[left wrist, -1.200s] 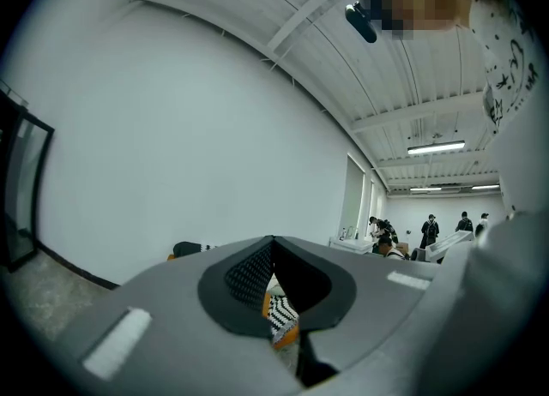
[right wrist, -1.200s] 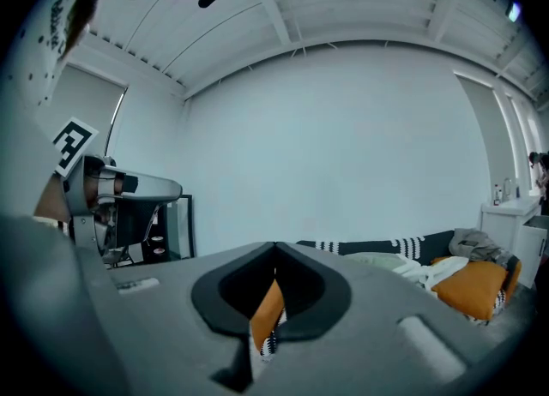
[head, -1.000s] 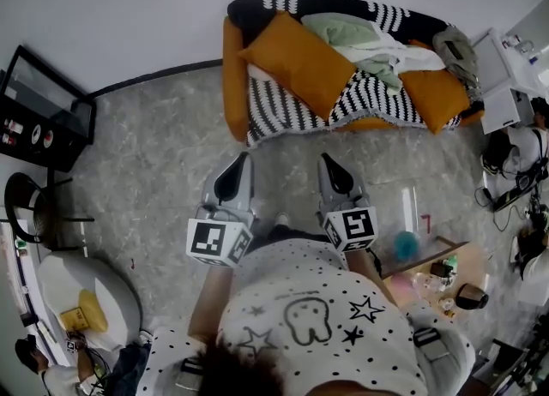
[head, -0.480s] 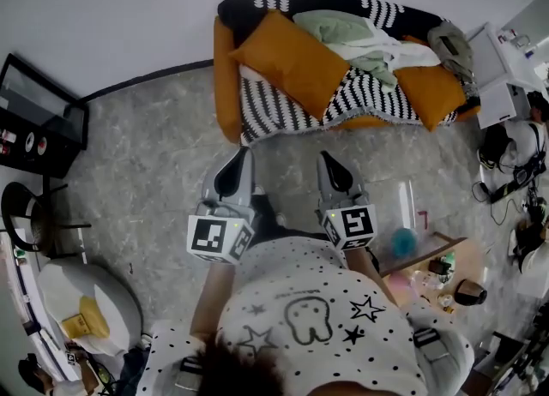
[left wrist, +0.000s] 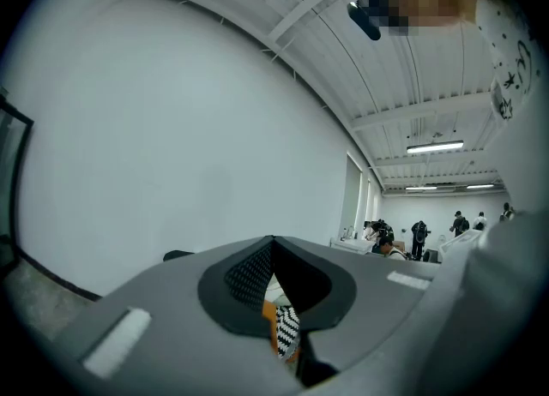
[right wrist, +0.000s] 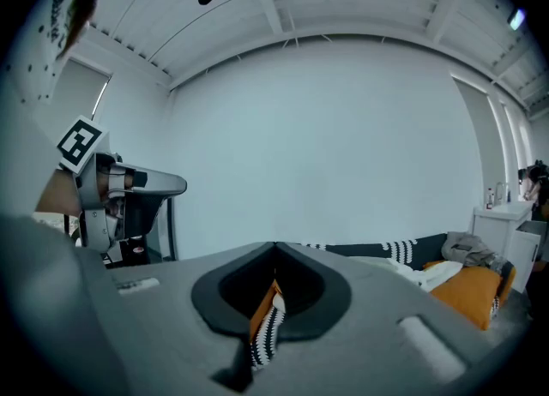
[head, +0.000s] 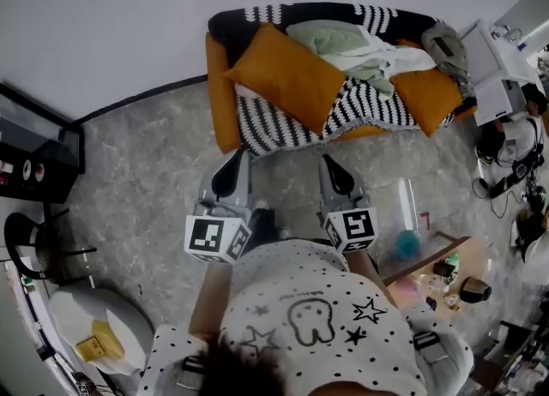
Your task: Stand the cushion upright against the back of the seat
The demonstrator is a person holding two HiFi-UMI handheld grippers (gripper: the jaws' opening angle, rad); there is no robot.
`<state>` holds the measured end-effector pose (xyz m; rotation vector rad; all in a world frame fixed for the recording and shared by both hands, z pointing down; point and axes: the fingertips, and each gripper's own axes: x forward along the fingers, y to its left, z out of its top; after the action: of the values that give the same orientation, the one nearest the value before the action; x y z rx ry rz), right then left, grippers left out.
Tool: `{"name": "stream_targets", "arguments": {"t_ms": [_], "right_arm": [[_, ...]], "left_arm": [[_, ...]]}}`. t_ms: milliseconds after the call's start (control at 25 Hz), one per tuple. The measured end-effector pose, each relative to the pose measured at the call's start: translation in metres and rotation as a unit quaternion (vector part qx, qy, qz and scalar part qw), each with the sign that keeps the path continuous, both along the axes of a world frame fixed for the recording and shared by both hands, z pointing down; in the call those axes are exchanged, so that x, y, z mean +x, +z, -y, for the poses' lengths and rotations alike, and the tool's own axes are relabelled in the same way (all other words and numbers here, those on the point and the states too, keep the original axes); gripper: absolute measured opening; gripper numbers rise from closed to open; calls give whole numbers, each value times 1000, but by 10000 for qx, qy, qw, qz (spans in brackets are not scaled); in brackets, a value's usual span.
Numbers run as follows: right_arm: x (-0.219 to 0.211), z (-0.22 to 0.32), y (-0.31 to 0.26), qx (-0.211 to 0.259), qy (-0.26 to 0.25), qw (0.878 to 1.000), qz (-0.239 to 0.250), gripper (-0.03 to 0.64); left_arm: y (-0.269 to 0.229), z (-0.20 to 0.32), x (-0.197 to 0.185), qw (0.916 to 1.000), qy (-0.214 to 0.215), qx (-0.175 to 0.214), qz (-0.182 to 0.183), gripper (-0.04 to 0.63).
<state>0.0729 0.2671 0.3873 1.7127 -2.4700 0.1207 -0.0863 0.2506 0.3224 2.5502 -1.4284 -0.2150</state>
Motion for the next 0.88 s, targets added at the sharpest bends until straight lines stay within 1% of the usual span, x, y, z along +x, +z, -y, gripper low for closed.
{"name": "stream_targets", "arguments": {"t_ms": [160,360,560,720,880], "right_arm": [[2,19,0,-59,151,9999,-56,-5],[6,30,6,-154,354,9992,-97,-5],[0,48,7,-153,400,9990,-109,-5],[-11,60,2,-45,457,9989,-93,-5],[-16,66,2,-37,533,9986,-62,-5]], "left_arm": [[-5,28,-1,9999,128,7,-18,-3],[-4,44,10,9989,461,40,-44,-3],[0,58,10,9982,580,-3,-132,-3],[4,65,2,9974,711,-29,-97,-3],[4,76,-5,9973,717,-42,-130,-3]]}}
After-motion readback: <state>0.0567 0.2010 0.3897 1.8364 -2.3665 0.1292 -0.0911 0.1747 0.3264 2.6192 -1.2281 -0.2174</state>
